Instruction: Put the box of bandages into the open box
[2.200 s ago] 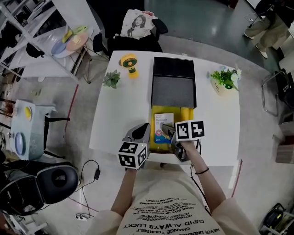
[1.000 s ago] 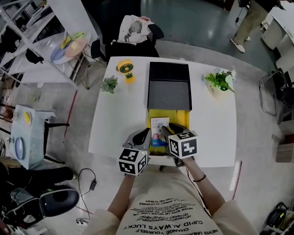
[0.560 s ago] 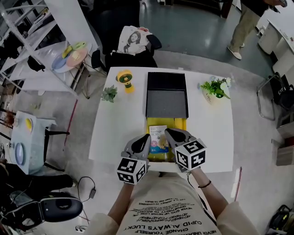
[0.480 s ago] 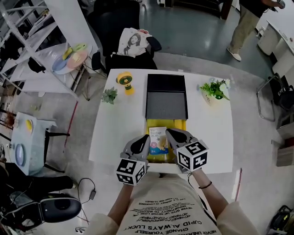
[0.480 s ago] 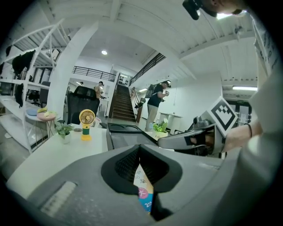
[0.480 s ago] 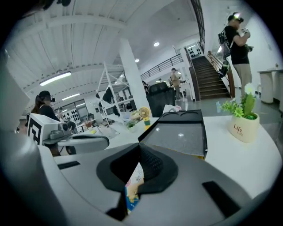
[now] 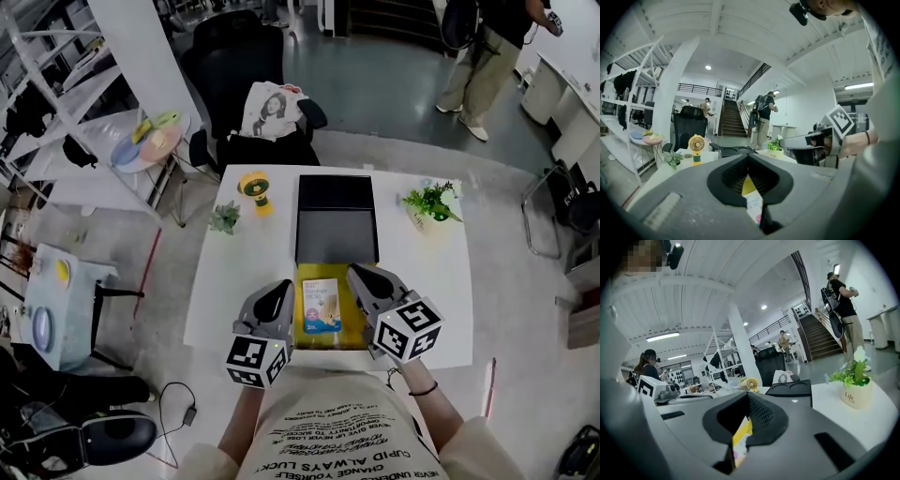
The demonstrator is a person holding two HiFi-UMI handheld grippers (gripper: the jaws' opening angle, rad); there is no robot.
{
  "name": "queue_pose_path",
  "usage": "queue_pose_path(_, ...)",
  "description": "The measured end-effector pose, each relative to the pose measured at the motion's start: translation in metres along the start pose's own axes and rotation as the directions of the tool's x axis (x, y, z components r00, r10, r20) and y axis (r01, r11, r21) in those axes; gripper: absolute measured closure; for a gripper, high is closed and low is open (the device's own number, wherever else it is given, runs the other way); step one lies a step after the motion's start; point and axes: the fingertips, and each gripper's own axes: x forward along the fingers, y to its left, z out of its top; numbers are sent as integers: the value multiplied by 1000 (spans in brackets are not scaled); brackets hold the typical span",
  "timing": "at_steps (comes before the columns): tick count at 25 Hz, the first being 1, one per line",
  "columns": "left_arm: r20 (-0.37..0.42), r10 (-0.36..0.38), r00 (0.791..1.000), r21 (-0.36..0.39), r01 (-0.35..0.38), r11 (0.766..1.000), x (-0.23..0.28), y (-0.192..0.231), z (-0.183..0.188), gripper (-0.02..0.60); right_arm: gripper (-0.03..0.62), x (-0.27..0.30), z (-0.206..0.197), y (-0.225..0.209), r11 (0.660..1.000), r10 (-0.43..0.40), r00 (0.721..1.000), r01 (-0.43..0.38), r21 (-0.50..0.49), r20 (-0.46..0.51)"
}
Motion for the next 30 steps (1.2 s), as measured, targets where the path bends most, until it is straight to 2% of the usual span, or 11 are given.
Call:
queue_pose_path(12, 68, 88, 994, 44, -91, 995, -6, 28, 36, 560, 590, -14, 53, -15, 1000, -24, 986, 24, 0, 167)
queue_pose_path(30, 64, 122, 990, 47, -125, 991, 0, 34, 38, 560, 591, -21, 58, -36, 998, -54, 978, 56, -4, 204)
